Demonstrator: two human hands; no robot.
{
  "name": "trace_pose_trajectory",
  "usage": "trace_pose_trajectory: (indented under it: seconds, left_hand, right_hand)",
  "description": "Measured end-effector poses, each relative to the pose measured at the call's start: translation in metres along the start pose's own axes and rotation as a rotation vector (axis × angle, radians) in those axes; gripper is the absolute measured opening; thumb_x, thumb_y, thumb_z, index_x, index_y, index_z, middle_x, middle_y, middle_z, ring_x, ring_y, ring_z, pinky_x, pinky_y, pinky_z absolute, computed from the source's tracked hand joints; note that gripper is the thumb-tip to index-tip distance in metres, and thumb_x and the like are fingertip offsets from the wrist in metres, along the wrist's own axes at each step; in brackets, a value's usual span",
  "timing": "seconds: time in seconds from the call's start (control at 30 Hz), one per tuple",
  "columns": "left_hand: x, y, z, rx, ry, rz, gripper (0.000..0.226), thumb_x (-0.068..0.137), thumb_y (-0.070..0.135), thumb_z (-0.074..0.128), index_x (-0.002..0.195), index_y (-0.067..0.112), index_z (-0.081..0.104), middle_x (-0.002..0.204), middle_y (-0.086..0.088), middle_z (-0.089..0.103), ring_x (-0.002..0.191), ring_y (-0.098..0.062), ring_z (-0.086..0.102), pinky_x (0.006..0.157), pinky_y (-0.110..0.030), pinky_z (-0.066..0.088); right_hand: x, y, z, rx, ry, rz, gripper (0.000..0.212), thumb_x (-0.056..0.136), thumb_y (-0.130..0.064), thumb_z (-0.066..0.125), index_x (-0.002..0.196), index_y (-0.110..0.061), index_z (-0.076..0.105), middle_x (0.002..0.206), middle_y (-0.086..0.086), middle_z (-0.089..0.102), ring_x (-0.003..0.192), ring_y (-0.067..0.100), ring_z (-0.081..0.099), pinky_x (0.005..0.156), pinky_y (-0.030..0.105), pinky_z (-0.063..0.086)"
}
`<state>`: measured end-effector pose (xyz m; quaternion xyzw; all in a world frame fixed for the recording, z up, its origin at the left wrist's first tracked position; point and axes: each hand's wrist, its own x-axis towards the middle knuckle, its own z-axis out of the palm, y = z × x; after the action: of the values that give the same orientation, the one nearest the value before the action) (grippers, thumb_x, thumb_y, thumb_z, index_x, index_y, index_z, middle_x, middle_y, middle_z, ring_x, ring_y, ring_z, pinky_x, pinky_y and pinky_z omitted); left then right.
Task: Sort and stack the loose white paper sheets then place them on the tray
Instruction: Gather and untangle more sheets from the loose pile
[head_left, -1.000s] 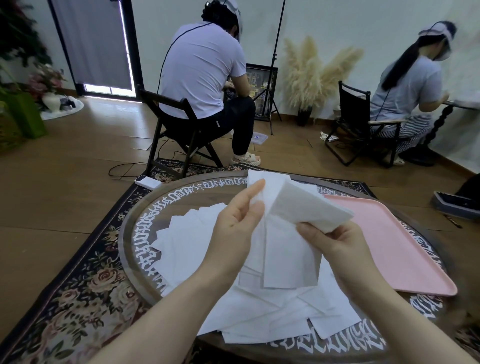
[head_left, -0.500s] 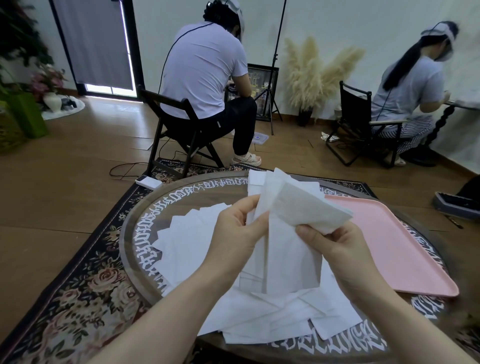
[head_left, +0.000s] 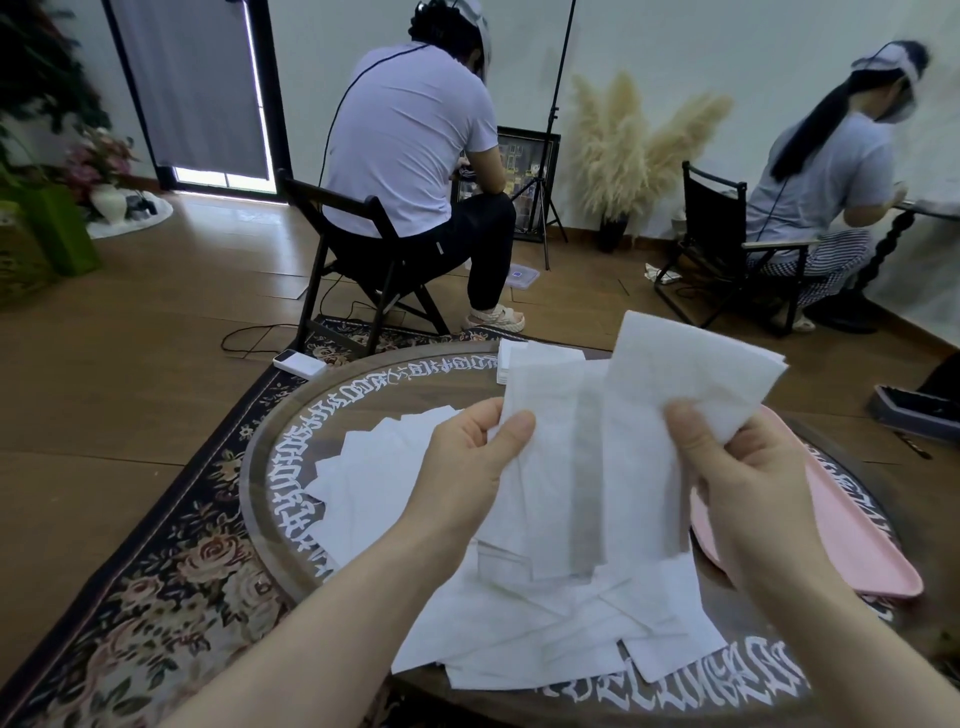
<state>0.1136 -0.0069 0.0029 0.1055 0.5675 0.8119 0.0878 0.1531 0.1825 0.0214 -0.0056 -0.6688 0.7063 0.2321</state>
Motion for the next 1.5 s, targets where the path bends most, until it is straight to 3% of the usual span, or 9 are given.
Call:
trace_pose_trajectory:
  seconds: [0.1, 0.17, 0.3, 0.4, 0.67, 0.9, 1.23, 1.33, 1.5]
  left_hand:
    - [0.0006, -0.0028, 0.0015, 0.019, -0.019, -0.002, 0.021, 0.100, 0.016, 0.052, 0.102, 0.018, 0.073, 0.103, -0.006, 0.076, 0.095, -0.021, 0.071, 0.090, -0.036, 0.054]
    - [0.0001, -0.0043, 0.0034, 0.030, -0.036, -0.010, 0.022, 0.101, 0.018, 0.050, 0.104, 0.016, 0.072, 0.105, -0.006, 0.076, 0.100, -0.021, 0.071, 0.092, -0.036, 0.053]
    - [-0.0011, -0.0051, 0.0051, 0.011, -0.063, -0.043, 0.024, 0.102, 0.021, 0.049, 0.104, 0.017, 0.073, 0.104, -0.005, 0.076, 0.095, -0.018, 0.072, 0.080, -0.028, 0.056]
    - [-0.0012, -0.0055, 0.0051, 0.008, -0.072, -0.039, 0.026, 0.103, 0.019, 0.046, 0.106, 0.015, 0.071, 0.106, -0.005, 0.075, 0.099, -0.020, 0.071, 0.088, -0.031, 0.056]
    - [-0.0017, -0.0049, 0.0063, 0.004, -0.089, -0.047, 0.026, 0.103, 0.019, 0.046, 0.107, 0.015, 0.071, 0.106, -0.005, 0.076, 0.098, -0.018, 0.072, 0.086, -0.028, 0.056]
    - [-0.0024, -0.0051, 0.0072, 0.016, -0.081, -0.048, 0.026, 0.103, 0.018, 0.045, 0.108, 0.013, 0.070, 0.108, -0.006, 0.075, 0.101, -0.020, 0.070, 0.093, -0.034, 0.053]
    - [-0.0034, -0.0042, 0.0063, 0.029, -0.092, -0.069, 0.025, 0.101, 0.025, 0.049, 0.107, 0.015, 0.072, 0.107, -0.006, 0.075, 0.101, -0.020, 0.070, 0.093, -0.036, 0.052]
    - [-0.0042, -0.0038, 0.0066, -0.010, -0.118, -0.072, 0.024, 0.093, 0.029, 0.060, 0.106, 0.013, 0.072, 0.105, -0.009, 0.075, 0.095, -0.022, 0.072, 0.083, -0.031, 0.058]
    - [-0.0042, -0.0050, 0.0053, -0.021, -0.115, -0.049, 0.021, 0.091, 0.002, 0.061, 0.109, 0.011, 0.069, 0.104, -0.011, 0.075, 0.090, -0.023, 0.072, 0.080, -0.031, 0.059]
  right_hand:
    - [-0.0039, 0.0050, 0.0018, -0.023, -0.190, 0.161, 0.031, 0.070, -0.040, 0.073, 0.094, -0.020, 0.078, 0.098, 0.007, 0.077, 0.089, 0.024, 0.074, 0.070, 0.032, 0.061]
    - [-0.0057, 0.0066, 0.0046, -0.065, -0.228, 0.192, 0.029, 0.072, -0.035, 0.072, 0.093, -0.016, 0.078, 0.097, 0.007, 0.077, 0.087, 0.025, 0.075, 0.065, 0.028, 0.060]
    - [-0.0050, 0.0064, 0.0075, -0.091, -0.222, 0.208, 0.028, 0.076, -0.031, 0.070, 0.097, -0.013, 0.075, 0.095, 0.004, 0.078, 0.086, 0.022, 0.075, 0.064, 0.024, 0.059]
    - [-0.0041, 0.0072, 0.0064, -0.087, -0.219, 0.227, 0.027, 0.079, -0.030, 0.069, 0.100, -0.014, 0.074, 0.096, 0.004, 0.078, 0.086, 0.021, 0.075, 0.063, 0.023, 0.058]
    - [-0.0048, 0.0078, 0.0064, -0.111, -0.208, 0.230, 0.028, 0.081, -0.030, 0.068, 0.104, -0.015, 0.073, 0.098, 0.001, 0.077, 0.089, 0.020, 0.074, 0.067, 0.026, 0.059]
    - [-0.0062, 0.0077, 0.0083, -0.153, -0.196, 0.211, 0.031, 0.078, -0.032, 0.068, 0.102, -0.013, 0.074, 0.097, 0.003, 0.077, 0.090, 0.023, 0.074, 0.079, 0.041, 0.059]
    - [-0.0050, 0.0087, 0.0070, -0.180, -0.207, 0.165, 0.031, 0.075, -0.031, 0.069, 0.099, -0.011, 0.074, 0.093, 0.001, 0.078, 0.086, 0.020, 0.074, 0.071, 0.030, 0.060]
    - [-0.0047, 0.0094, 0.0064, -0.159, -0.218, 0.157, 0.030, 0.076, -0.030, 0.069, 0.099, -0.011, 0.074, 0.094, 0.001, 0.078, 0.086, 0.020, 0.074, 0.070, 0.028, 0.061]
    - [-0.0066, 0.0085, 0.0087, -0.154, -0.199, 0.131, 0.029, 0.076, -0.029, 0.073, 0.102, -0.015, 0.072, 0.096, -0.002, 0.077, 0.088, 0.017, 0.073, 0.072, 0.030, 0.061]
